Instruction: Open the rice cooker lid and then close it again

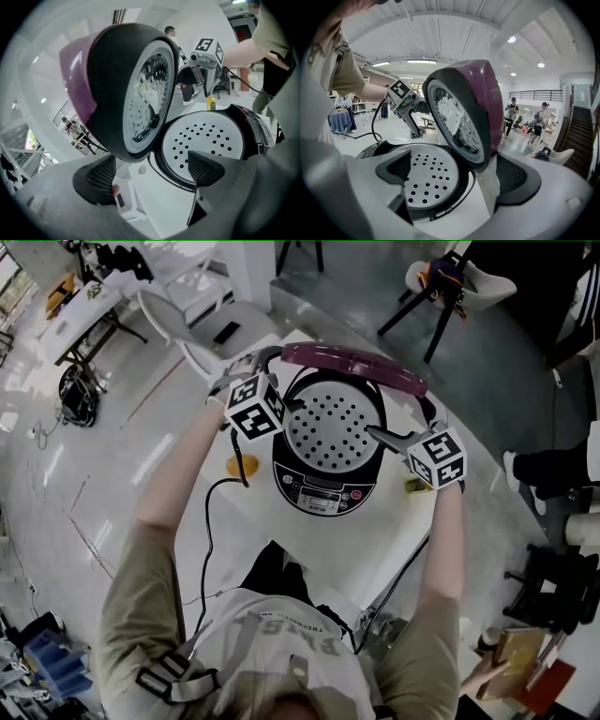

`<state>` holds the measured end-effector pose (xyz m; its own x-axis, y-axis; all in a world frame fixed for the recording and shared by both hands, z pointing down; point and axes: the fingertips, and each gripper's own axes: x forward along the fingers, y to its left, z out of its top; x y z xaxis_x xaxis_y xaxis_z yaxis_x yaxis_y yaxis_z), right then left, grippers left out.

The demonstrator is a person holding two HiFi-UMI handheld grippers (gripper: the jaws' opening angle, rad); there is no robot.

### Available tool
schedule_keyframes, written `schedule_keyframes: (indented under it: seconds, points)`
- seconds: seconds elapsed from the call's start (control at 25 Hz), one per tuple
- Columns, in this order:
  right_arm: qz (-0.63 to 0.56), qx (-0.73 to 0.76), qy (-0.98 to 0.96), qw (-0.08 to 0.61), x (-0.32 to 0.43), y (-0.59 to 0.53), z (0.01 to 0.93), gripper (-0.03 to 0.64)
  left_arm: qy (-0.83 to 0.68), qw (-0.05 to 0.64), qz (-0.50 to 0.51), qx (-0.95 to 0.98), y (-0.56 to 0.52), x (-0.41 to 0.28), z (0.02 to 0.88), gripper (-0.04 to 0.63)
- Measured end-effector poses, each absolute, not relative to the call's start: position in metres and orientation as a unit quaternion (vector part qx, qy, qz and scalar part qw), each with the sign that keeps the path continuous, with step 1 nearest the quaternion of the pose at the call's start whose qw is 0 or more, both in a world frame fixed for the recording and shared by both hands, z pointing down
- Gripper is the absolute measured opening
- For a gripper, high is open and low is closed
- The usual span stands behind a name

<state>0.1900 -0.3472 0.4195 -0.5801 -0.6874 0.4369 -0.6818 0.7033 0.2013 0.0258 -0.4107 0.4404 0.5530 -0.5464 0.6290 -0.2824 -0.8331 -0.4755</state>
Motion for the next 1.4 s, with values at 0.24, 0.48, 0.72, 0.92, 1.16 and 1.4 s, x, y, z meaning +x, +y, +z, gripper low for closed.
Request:
schedule_keyframes:
  seconds: [0.24, 0.48, 0.72, 0.92, 1.16, 1.4]
  points:
    - [0.009, 0.388, -0.892, 0.231, 0.188, -0.346, 0.418, 0.552, 0.247, 0.181, -0.411, -0.859, -0.411, 0.026, 0.440, 0.500]
    - [0.029, 0.371, -0.904, 0.211, 0.184, -0.339, 0.417, 0.581, 0.243, 0.187, -0.413, -0.858, -0.408, 0.025, 0.445, 0.510]
    - [0.027, 0.353, -0.905, 0.235, 0.185, -0.327, 0.424, 0.581, 0.224, 0.199, -0.429, -0.852, -0.396, 0.022, 0.451, 0.514]
    - [0.028, 0.339, -0.905, 0.254, 0.183, -0.315, 0.431, 0.581, 0.205, 0.201, -0.443, -0.849, -0.384, 0.016, 0.458, 0.517]
    - [0.019, 0.322, -0.900, 0.292, 0.183, -0.302, 0.445, 0.581, 0.189, 0.214, -0.464, -0.839, -0.373, 0.012, 0.468, 0.522]
    - [0.016, 0.310, -0.895, 0.319, 0.183, -0.292, 0.456, 0.581, 0.181, 0.228, -0.483, -0.825, -0.364, 0.008, 0.479, 0.529]
